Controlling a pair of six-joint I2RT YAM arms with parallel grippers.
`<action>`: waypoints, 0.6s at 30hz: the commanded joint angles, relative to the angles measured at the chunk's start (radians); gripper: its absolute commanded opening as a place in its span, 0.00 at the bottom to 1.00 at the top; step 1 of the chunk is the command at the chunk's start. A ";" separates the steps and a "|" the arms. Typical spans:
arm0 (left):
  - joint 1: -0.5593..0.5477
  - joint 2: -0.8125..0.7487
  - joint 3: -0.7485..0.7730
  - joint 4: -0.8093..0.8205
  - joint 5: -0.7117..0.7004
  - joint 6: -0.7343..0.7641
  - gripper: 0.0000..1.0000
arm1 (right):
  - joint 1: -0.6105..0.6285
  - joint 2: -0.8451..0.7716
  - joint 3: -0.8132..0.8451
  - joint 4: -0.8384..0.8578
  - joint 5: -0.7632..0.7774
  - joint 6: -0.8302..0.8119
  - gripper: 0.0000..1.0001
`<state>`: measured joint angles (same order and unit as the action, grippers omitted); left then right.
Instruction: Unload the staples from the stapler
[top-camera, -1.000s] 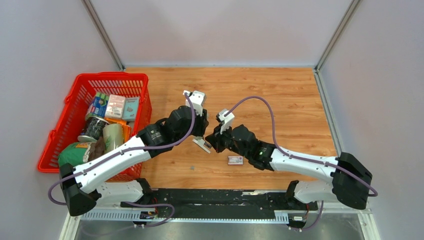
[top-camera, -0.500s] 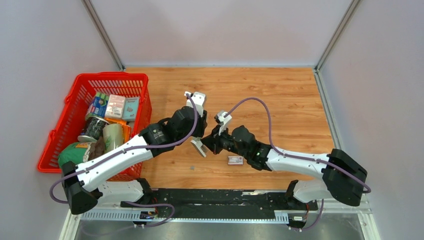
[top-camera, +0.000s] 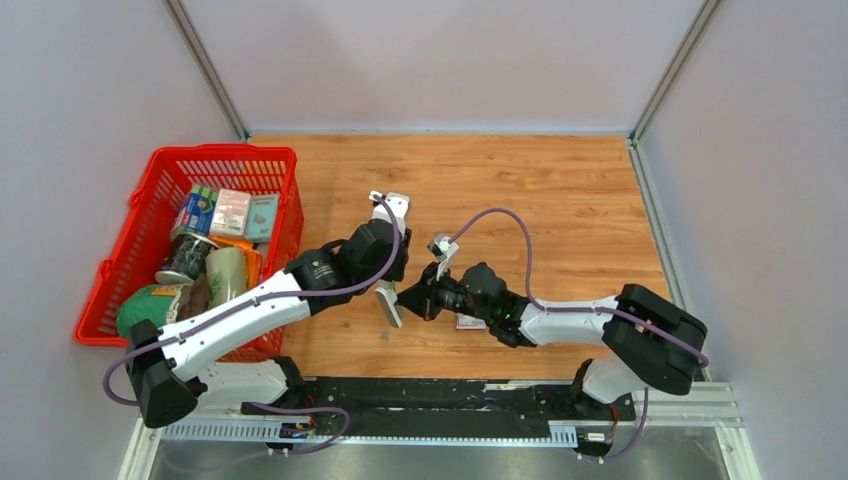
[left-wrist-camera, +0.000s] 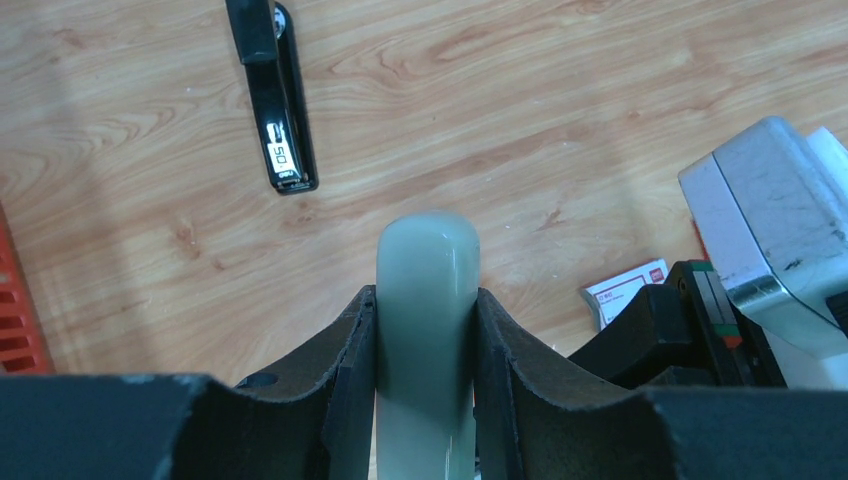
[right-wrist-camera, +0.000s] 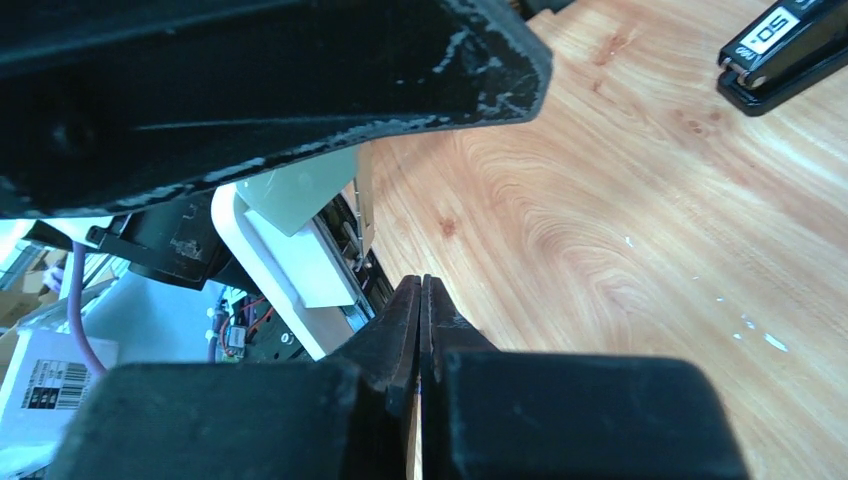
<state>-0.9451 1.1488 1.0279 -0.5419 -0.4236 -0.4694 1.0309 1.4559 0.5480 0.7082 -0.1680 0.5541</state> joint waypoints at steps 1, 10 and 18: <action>0.014 0.022 0.003 0.117 -0.072 -0.035 0.00 | 0.020 0.032 -0.013 0.148 -0.133 0.069 0.00; 0.012 0.109 0.023 0.079 -0.086 -0.040 0.00 | 0.021 0.138 -0.016 0.316 -0.206 0.142 0.00; 0.012 0.138 0.018 0.082 -0.080 -0.046 0.00 | 0.021 0.093 -0.014 0.278 -0.192 0.112 0.00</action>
<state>-0.9417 1.2739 1.0218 -0.5777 -0.4545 -0.4786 1.0302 1.5982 0.5282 0.9020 -0.2794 0.6586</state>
